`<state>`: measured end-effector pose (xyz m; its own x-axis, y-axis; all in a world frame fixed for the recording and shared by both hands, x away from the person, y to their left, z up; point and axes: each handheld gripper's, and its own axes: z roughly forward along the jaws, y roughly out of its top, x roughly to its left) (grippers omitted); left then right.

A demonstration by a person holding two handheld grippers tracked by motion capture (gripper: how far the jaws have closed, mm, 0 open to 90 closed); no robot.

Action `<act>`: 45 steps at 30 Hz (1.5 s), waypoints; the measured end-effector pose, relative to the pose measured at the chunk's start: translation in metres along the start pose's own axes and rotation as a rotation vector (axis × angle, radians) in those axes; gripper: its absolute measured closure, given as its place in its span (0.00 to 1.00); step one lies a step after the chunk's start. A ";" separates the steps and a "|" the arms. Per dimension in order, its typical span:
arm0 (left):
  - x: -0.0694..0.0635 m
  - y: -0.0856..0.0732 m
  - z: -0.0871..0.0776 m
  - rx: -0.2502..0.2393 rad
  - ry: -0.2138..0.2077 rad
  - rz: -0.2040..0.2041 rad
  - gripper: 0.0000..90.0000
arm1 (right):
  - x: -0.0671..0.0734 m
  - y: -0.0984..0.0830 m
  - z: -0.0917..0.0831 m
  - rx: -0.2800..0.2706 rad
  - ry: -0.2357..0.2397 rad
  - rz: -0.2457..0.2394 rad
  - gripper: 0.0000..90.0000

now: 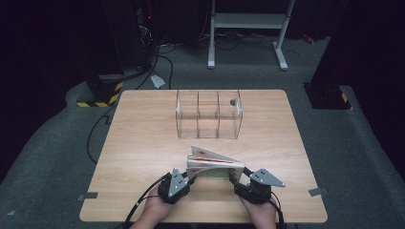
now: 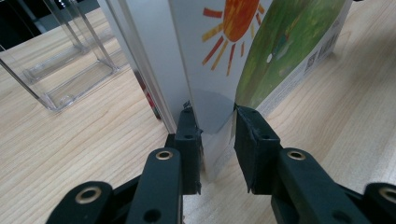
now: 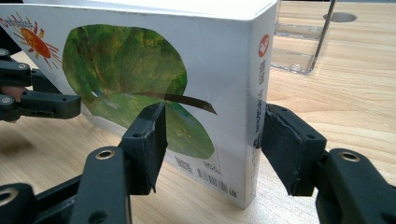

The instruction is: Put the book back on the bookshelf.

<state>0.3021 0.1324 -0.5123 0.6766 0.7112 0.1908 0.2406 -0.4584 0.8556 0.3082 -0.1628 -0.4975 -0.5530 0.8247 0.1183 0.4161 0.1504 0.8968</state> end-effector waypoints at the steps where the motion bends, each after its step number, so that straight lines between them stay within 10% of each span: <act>1: 0.000 0.000 0.000 0.000 0.000 0.000 0.79 | 0.000 0.000 0.000 0.000 0.000 0.000 0.46; 34: 0.022 -0.014 -0.014 0.050 0.015 -0.130 0.46 | -0.009 0.011 0.012 -0.008 0.063 -0.052 0.31; 45: 0.039 -0.027 -0.021 0.084 0.088 -0.187 0.45 | -0.006 0.018 0.012 -0.069 0.080 -0.094 0.47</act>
<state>0.3069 0.1839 -0.5182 0.5521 0.8302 0.0773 0.4160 -0.3545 0.8374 0.3272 -0.1584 -0.4872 -0.6445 0.7620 0.0632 0.3101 0.1849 0.9325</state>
